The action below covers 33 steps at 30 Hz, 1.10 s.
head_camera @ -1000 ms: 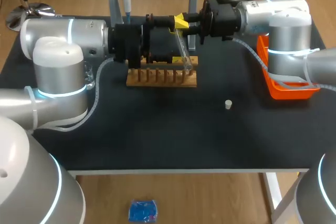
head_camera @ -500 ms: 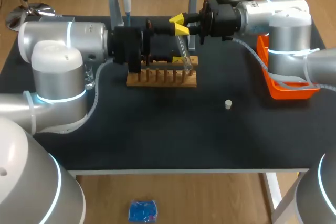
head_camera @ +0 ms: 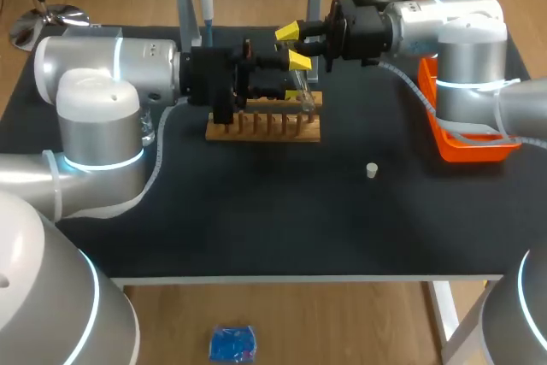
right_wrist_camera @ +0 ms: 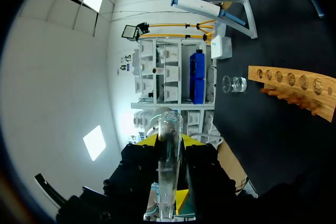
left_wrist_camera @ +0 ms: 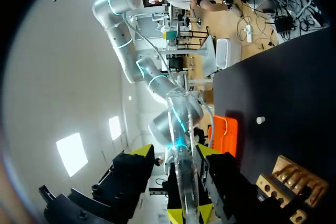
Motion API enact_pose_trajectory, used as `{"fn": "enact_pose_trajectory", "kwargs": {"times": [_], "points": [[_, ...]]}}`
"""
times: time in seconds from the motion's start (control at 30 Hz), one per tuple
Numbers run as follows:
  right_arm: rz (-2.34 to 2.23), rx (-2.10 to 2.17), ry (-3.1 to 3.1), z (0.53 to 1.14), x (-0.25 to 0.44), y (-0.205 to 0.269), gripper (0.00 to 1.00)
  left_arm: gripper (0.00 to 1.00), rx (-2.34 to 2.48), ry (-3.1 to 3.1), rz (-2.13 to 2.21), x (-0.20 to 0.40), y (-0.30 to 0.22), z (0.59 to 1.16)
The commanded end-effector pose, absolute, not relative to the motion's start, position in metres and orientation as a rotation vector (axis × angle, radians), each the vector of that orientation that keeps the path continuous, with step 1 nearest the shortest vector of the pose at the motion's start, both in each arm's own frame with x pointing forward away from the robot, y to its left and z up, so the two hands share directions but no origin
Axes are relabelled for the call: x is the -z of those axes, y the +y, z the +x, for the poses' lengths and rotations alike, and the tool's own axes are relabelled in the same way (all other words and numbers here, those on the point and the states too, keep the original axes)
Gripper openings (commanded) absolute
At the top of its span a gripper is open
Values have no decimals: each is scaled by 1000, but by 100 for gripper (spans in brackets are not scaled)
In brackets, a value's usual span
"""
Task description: Invert the test tube, pick up the pipette, mount the tip to pipette, aspirate from beaker and dispense into the tube, eject the tip, return the pipette, and cap with the stopper.
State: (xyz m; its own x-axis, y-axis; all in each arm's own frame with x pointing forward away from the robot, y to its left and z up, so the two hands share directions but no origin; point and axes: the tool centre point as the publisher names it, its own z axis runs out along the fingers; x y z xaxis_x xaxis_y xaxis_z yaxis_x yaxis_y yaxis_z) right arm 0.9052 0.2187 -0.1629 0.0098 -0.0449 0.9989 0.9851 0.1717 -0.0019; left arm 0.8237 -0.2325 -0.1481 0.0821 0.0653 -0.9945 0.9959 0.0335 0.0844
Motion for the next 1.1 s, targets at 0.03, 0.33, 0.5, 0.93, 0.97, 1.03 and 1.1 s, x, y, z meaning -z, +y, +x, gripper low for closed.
{"fn": "enact_pose_trajectory", "kwargs": {"times": [0.03, 0.33, 0.5, 0.93, 0.97, 1.03, 1.1], "points": [[-1054, 1100, -1251, 905, 164, 219, 0, 40, 1097, 1206, 1275, 147, -235, 826], [-1054, 1100, -1251, 905, 164, 219, 0, 34, 1168, 1222, 1270, 149, -239, 828], [-1054, 1100, -1251, 905, 164, 219, 0, 37, 1178, 1234, 1265, 152, -238, 829], [-1054, 1100, -1251, 905, 164, 219, 0, 0, 1158, 1296, 1197, 158, -229, 830], [-1054, 1100, -1251, 905, 164, 219, 0, 0, 1158, 1297, 1195, 158, -229, 830], [-1054, 1100, -1251, 905, 164, 219, 0, 0, 1158, 1296, 1196, 158, -229, 830], [-1054, 1100, -1251, 905, 164, 219, 0, 0, 1148, 1321, 1189, 159, -229, 830]]}}
